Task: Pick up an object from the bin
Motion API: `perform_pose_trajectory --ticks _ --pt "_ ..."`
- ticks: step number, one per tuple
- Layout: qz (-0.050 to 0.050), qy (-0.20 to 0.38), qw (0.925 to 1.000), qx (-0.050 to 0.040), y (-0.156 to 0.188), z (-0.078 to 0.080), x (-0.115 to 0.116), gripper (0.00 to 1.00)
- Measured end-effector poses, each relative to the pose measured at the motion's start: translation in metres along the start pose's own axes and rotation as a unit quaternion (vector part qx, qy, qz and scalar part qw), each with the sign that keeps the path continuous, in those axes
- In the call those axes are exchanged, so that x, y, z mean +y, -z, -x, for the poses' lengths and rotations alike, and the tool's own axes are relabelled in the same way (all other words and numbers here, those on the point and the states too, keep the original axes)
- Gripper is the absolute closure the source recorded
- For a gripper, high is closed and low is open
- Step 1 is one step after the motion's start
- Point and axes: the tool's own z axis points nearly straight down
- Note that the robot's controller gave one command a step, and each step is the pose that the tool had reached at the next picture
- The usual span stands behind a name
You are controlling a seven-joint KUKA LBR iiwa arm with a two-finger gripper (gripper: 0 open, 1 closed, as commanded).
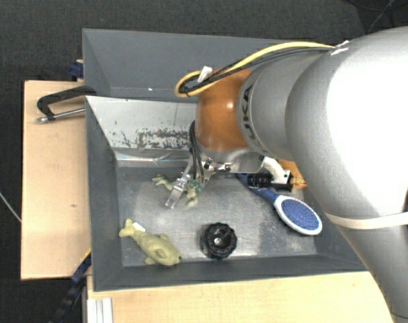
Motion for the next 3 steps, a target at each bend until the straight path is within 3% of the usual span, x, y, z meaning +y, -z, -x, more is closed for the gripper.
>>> perform_pose_trajectory --ticks 1,2,3 --pt "-0.001 0.001 1.0000 0.0012 0.002 0.000 0.001 0.00" --pt "0.001 0.000 1.0000 -0.0033 0.003 0.003 0.001 1.00" --pt "0.000 0.001 1.0000 -0.0003 0.031 0.004 0.003 1.00"
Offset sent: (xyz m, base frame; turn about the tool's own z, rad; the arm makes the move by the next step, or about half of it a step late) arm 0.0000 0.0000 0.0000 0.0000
